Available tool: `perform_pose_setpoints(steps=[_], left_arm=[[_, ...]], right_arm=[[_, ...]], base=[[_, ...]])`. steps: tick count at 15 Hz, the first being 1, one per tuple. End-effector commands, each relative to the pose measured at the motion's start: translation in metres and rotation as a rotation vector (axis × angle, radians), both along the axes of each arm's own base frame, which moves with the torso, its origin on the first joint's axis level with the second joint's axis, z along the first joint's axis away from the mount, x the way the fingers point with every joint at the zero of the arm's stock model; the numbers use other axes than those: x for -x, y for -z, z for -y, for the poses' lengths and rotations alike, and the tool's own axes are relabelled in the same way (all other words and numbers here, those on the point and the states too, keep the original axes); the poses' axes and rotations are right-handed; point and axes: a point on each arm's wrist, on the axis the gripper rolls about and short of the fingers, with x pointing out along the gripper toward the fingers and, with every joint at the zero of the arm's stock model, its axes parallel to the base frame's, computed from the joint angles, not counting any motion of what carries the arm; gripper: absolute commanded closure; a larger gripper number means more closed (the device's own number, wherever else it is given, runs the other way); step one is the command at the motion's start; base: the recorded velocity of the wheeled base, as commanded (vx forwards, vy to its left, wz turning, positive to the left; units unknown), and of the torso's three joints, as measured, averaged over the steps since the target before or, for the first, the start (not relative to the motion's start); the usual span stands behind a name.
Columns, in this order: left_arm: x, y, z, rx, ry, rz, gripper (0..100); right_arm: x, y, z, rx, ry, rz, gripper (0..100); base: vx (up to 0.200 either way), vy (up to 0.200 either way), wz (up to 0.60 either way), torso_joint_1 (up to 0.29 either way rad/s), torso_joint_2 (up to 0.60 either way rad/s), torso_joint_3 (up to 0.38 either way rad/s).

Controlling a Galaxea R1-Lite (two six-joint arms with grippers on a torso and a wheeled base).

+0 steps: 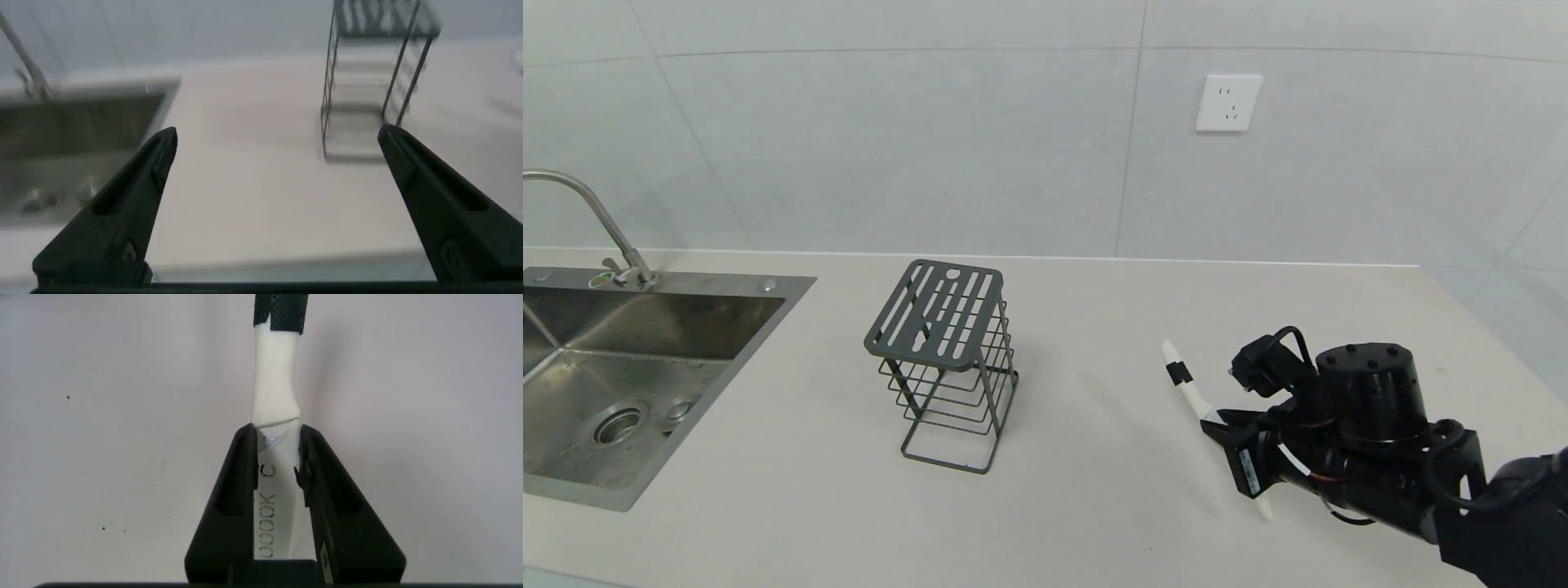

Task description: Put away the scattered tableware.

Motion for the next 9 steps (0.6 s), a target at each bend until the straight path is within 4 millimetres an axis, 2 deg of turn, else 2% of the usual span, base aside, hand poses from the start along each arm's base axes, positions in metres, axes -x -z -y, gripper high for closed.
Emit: perform_pose_setpoints(steps=[1, 3, 5, 9], left_arm=[[0.001, -0.003, 0.001, 0.014, 0.067, 0.016, 0], [0.003, -0.015, 0.002, 0.100, 0.170, -0.035, 0], [-0.006, -0.042, 0.002, 0.094, 0.320, -0.132, 0], [-0.028, -0.094, 0.004, 0.090, 0.518, -0.178, 0]], right_arm=[[0.005, -0.007, 0.002, -0.016, -0.006, 0.020, 100], [0.007, -0.015, 0.003, -0.050, -0.032, 0.050, 100], [0.011, -0.025, 0.002, -0.080, -0.058, 0.084, 100], [0.018, -0.043, 0.000, -0.130, -0.103, 0.137, 100]], base=[[0.000, 0.000, 0.00, 0.000, 0.00, 0.000], [0.000, 0.000, 0.00, 0.000, 0.00, 0.000], [0.000, 0.000, 0.00, 0.000, 0.00, 0.000], [0.000, 0.000, 0.00, 0.000, 0.00, 0.000]])
